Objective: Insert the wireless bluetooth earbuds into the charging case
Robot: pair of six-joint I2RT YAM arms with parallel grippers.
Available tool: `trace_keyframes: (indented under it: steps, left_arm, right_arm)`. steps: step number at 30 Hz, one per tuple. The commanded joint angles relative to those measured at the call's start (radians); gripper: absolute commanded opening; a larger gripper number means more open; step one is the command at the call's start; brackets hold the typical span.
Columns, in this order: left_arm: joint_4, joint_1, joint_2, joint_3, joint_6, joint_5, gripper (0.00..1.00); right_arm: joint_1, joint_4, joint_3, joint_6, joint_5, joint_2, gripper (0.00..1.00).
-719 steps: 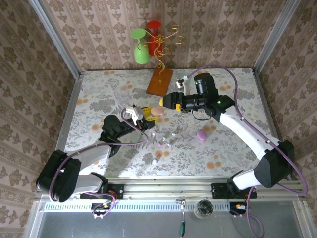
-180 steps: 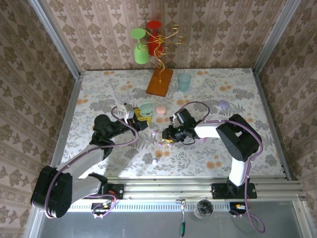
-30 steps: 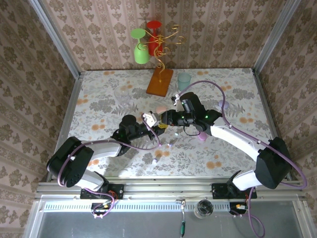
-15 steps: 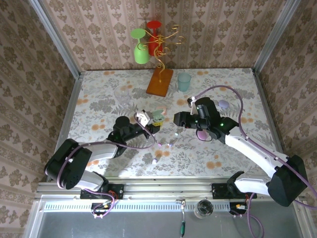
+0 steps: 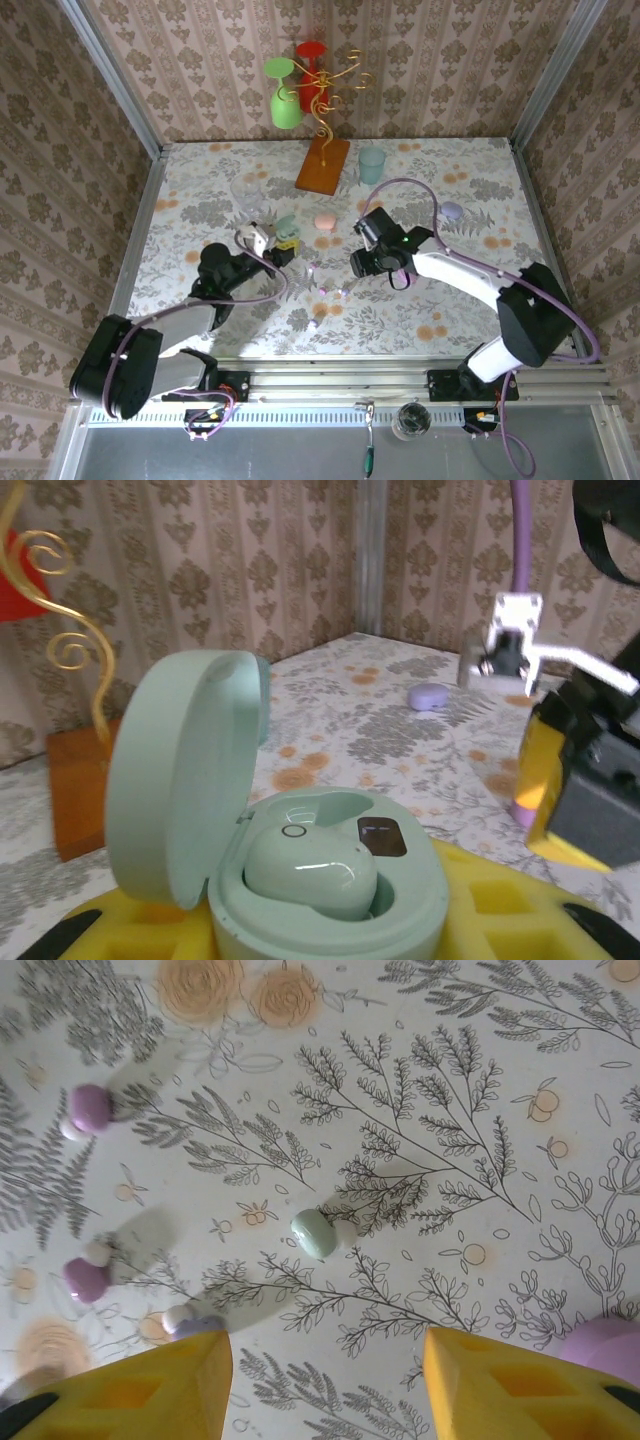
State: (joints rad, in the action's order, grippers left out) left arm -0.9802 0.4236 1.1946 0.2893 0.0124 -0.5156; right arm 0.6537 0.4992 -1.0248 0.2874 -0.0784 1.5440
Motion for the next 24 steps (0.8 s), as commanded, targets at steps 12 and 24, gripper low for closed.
trace_keyframes:
  steps: [12,24]
  left_arm:
    - [0.061,-0.114,-0.139,-0.042,0.053,-0.008,0.33]
    - [0.11,-0.137,-0.189,-0.049,0.045,-0.019,0.33]
  right_arm:
    - [0.151,0.223,-0.244,-0.197,-0.369,0.311,0.46]
    - [0.164,0.239,-0.325,-0.235,-0.387,0.433,0.44]
